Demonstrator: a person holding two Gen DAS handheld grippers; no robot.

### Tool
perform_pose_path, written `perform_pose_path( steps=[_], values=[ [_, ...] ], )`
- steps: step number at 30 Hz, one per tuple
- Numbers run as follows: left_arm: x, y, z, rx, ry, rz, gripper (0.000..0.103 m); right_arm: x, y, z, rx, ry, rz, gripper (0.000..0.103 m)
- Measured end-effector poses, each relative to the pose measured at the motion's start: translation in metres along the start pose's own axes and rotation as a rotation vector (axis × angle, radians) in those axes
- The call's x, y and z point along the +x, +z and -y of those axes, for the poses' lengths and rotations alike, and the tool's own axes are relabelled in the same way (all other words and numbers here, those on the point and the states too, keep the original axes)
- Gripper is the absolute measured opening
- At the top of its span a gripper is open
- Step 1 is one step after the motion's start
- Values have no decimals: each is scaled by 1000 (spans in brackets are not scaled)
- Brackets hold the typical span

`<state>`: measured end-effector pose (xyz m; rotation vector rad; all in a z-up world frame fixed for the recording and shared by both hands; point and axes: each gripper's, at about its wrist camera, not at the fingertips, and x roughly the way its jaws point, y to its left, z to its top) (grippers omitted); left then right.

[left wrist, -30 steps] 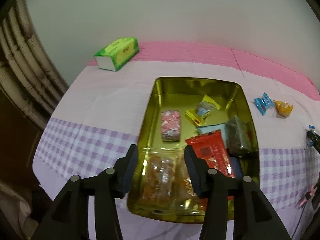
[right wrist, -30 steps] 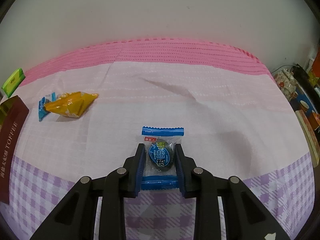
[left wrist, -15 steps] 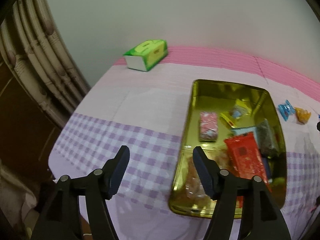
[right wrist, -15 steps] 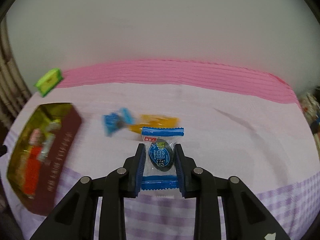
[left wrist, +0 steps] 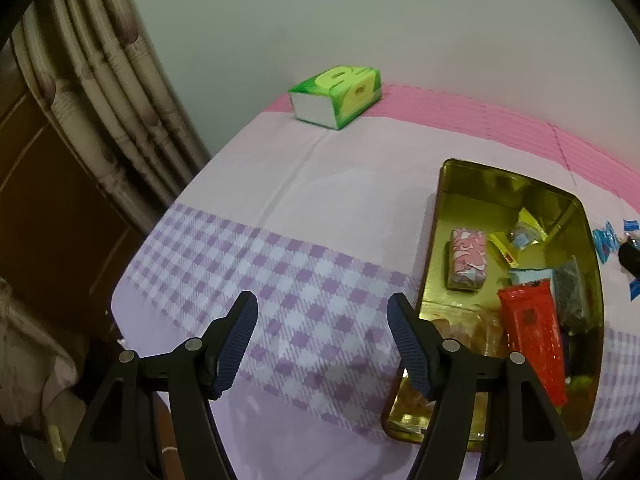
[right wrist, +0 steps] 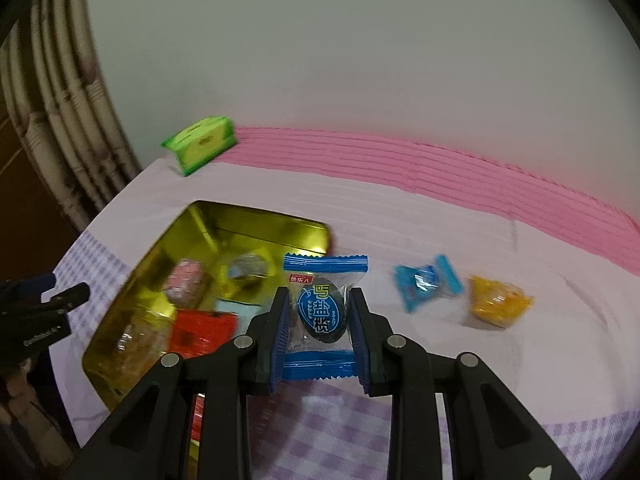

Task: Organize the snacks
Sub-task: 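Move the held dark-blue round candy over the gold tray and open the right gripper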

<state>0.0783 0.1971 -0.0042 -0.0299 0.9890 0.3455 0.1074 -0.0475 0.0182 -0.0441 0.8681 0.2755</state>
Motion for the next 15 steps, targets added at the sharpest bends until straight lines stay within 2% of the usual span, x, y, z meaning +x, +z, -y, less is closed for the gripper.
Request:
perform_pose_path(
  steps=[6, 15],
  values=[
    [8, 0, -10, -47, 12, -29, 68, 21, 11, -33, -43, 29, -17, 27],
    [9, 1, -15, -59, 21, -32, 68, 39, 12, -55, -75, 45, -45, 27]
  ],
)
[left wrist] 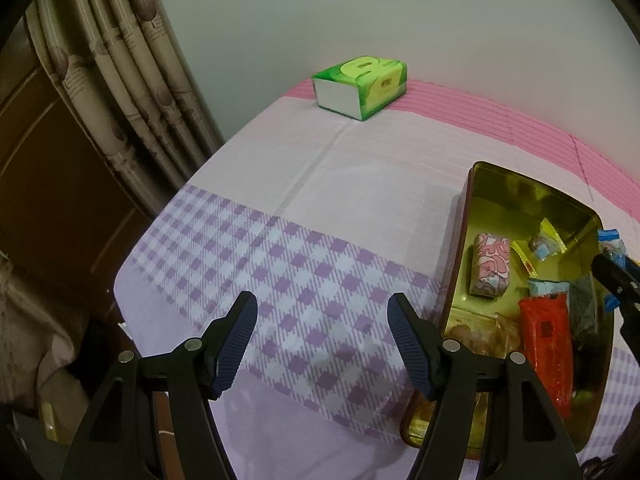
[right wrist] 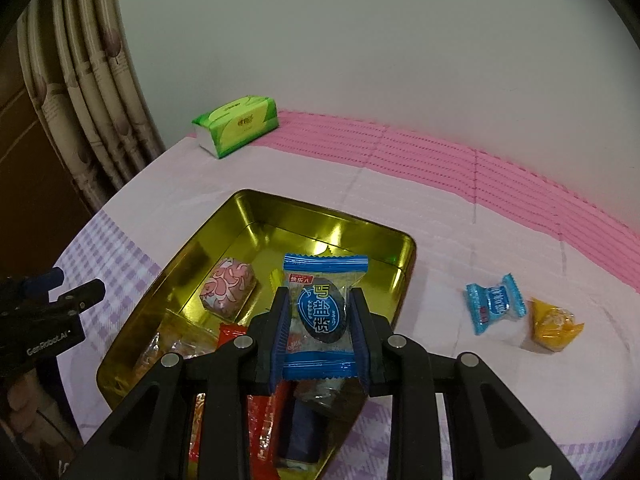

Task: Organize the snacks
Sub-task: 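Move the held dark-blue round candy over the gold tray and open the right gripper, then grasp the yellow snack bag on the sheet with the right gripper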

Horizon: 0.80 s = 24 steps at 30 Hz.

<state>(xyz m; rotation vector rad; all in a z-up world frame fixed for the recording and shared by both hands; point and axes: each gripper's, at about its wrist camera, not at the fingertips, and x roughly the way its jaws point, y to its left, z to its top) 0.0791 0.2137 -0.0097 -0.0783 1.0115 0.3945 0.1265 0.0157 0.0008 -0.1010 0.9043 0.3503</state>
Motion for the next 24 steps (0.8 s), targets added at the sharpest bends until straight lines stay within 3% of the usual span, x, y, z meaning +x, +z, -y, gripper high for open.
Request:
perform_pose_path(
  steps=[14, 24],
  values=[
    [-1, -1, 1, 7, -6, -2, 68, 2, -2, -6, -7, 8, -2, 35],
    [0, -2, 4, 15, -6, 0, 68, -19, -4, 15, 40, -18, 28, 36]
  ],
)
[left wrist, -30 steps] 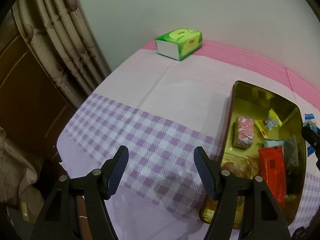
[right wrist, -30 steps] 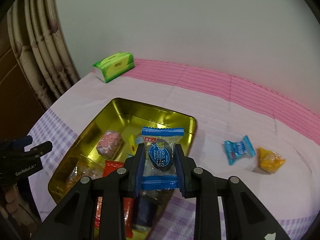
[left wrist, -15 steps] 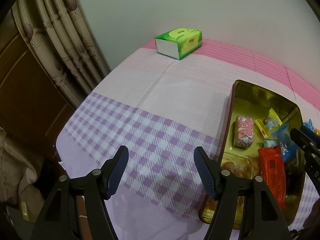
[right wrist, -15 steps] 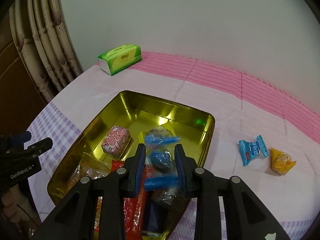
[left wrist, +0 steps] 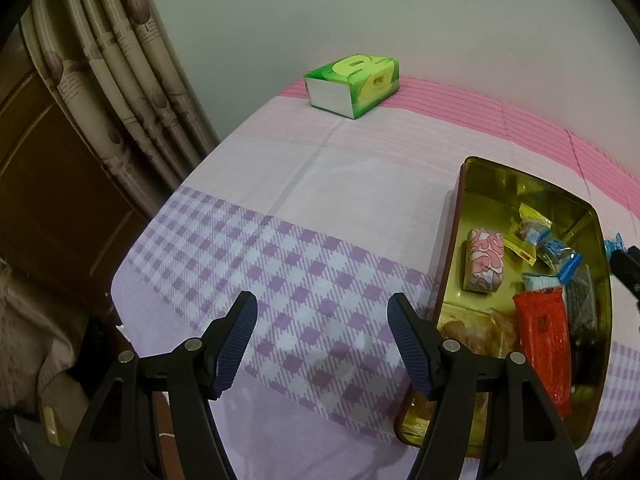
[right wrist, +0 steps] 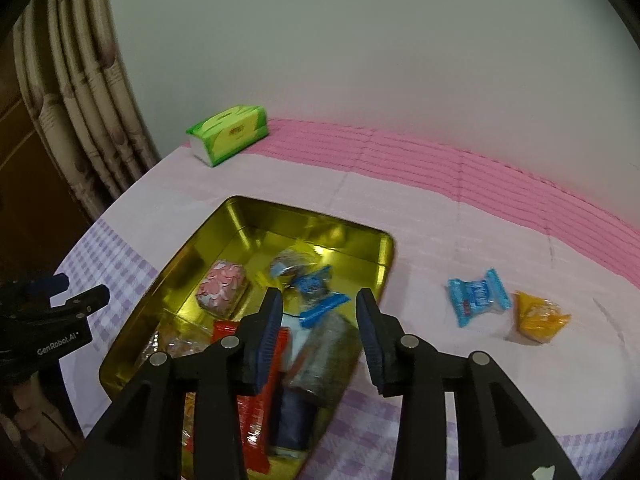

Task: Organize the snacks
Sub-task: 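Grasp the yellow snack bag on the sheet with the right gripper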

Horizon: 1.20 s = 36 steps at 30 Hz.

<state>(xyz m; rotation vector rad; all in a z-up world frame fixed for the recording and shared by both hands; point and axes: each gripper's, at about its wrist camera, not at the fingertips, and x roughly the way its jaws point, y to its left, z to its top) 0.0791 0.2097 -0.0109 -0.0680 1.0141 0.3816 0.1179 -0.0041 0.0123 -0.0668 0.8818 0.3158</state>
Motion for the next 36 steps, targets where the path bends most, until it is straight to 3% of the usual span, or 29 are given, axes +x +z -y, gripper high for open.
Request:
perform_pose_path(
  steps=[8, 22, 31, 36],
  values=[
    [-1, -1, 1, 1, 2, 0, 68, -16, -7, 51, 87, -82, 5, 37],
    [-2, -2, 3, 7, -1, -2, 68, -30, -16, 176, 374, -213, -59, 38],
    [0, -2, 2, 9, -3, -9, 68, -10, -17, 216, 555, -155, -133, 41],
    [3, -2, 3, 16, -4, -15, 68, 10, -13, 217, 538, -172, -167, 52]
  ],
)
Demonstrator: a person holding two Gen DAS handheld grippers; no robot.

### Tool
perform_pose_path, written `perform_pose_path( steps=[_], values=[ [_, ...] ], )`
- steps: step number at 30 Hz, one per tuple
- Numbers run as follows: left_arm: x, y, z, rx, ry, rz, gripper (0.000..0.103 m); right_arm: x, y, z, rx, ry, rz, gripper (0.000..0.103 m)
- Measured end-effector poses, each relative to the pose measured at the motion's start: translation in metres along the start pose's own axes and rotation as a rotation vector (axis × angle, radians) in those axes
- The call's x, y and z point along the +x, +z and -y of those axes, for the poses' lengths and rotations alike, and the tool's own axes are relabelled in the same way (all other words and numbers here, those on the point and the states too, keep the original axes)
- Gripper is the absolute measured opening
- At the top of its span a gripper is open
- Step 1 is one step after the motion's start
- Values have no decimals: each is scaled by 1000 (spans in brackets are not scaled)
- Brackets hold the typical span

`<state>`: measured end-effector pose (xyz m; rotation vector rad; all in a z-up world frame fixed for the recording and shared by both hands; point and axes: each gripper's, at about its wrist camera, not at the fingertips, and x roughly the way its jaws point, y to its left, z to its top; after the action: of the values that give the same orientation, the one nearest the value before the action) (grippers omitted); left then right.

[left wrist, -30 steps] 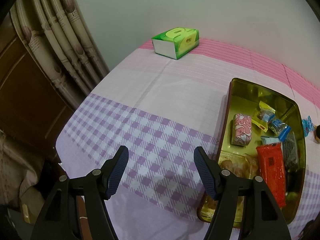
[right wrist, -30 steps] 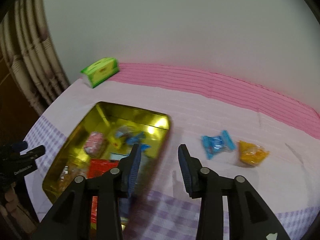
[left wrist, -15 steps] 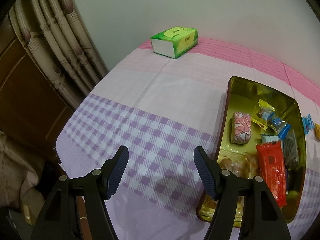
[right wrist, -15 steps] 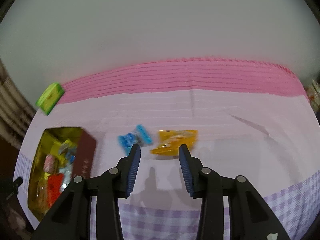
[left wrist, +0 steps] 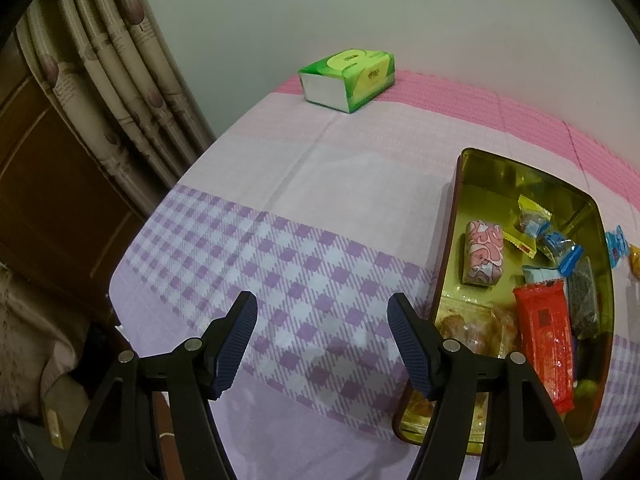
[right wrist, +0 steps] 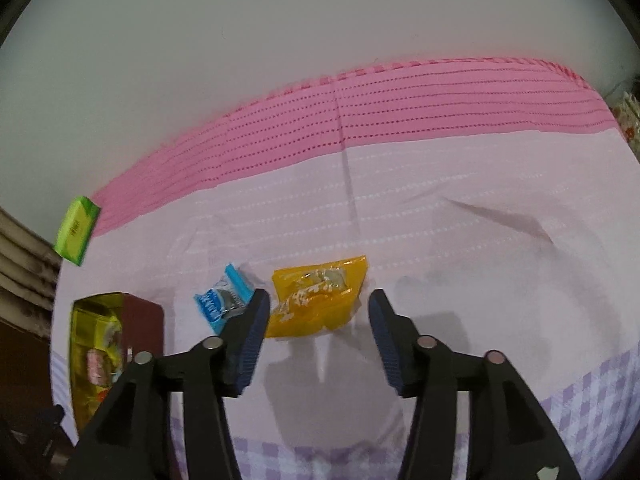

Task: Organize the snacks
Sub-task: 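Grasp the yellow snack bag on the sheet with the right gripper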

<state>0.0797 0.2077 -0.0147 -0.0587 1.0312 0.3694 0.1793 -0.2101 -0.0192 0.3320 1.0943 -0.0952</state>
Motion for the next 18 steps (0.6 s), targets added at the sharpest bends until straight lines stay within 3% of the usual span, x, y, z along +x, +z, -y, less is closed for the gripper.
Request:
perform_pose_path(
  steps=[7, 13, 18],
  values=[
    [3, -1, 2, 9, 1, -9, 68, 25, 1, -13, -56, -38, -30, 53],
    [7, -3, 7, 37, -5, -9, 68, 39, -13, -21, -140, -86, -5, 55],
    [-1, -4, 13, 61, -9, 42, 68, 39, -27, -30, -260, -130, 81, 51]
  ],
)
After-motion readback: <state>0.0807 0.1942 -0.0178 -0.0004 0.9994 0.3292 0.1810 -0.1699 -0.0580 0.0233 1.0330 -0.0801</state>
